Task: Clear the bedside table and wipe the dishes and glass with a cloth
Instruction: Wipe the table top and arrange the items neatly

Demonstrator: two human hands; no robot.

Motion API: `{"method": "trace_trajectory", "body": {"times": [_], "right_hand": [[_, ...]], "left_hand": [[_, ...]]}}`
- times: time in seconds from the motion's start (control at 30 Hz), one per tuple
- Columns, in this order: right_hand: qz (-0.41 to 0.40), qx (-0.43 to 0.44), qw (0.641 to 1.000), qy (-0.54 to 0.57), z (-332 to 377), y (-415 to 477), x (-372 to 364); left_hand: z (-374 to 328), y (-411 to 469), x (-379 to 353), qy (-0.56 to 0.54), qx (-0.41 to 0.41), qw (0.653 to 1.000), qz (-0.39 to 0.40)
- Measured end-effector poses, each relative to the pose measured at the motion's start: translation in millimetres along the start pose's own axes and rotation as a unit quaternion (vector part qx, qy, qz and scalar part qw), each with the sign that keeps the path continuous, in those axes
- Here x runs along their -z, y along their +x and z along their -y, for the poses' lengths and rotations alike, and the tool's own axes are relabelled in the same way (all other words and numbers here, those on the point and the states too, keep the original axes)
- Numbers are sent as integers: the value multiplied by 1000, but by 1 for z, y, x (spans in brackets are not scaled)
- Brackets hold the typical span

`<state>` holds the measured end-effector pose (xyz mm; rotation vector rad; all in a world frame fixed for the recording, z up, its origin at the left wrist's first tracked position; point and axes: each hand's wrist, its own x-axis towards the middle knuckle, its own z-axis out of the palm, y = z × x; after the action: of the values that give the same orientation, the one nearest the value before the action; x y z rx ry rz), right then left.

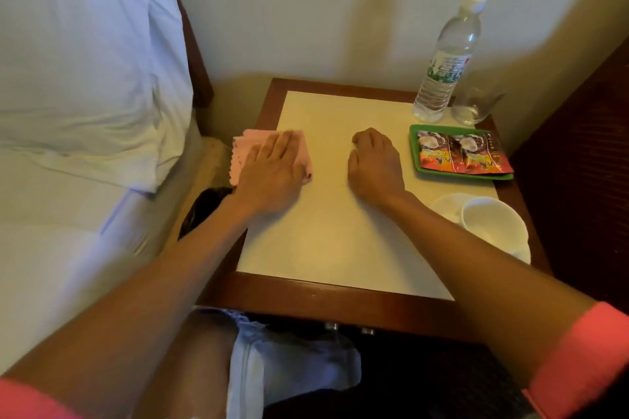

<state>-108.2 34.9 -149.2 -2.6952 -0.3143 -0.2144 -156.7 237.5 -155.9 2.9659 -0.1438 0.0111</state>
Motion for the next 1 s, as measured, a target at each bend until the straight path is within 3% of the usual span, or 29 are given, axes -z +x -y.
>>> {"method": "trace_trajectory", "body": {"times": [0.13,0.23,0.47,0.53,0.63,0.8,0.87,1.0], "right_hand": [[-84,30,996,1,-7,5,-14],[-99,27,995,14,-10,9,-13],[-119,-16,993,8,-14,26,-14],[-124,-15,992,4,-14,26,-16],[-124,-23,992,-5,-17,28,-19],[-126,-33,991,-2,-17,29,-23],[-127,-46,991,1,-18,29,-21],[-130,-61,990,-5,-14,23,-14]], "left_hand": [[-7,80,3,-24,63,998,2],[-31,121,5,-31,47,998,16],[3,80,7,-24,-161,986,20],[21,71,14,-34,-176,984,9],[31,95,14,14,-133,991,6],[-6,162,9,0,59,998,15],[-42,179,11,-14,55,998,23],[-82,184,9,-44,-52,997,45]]}}
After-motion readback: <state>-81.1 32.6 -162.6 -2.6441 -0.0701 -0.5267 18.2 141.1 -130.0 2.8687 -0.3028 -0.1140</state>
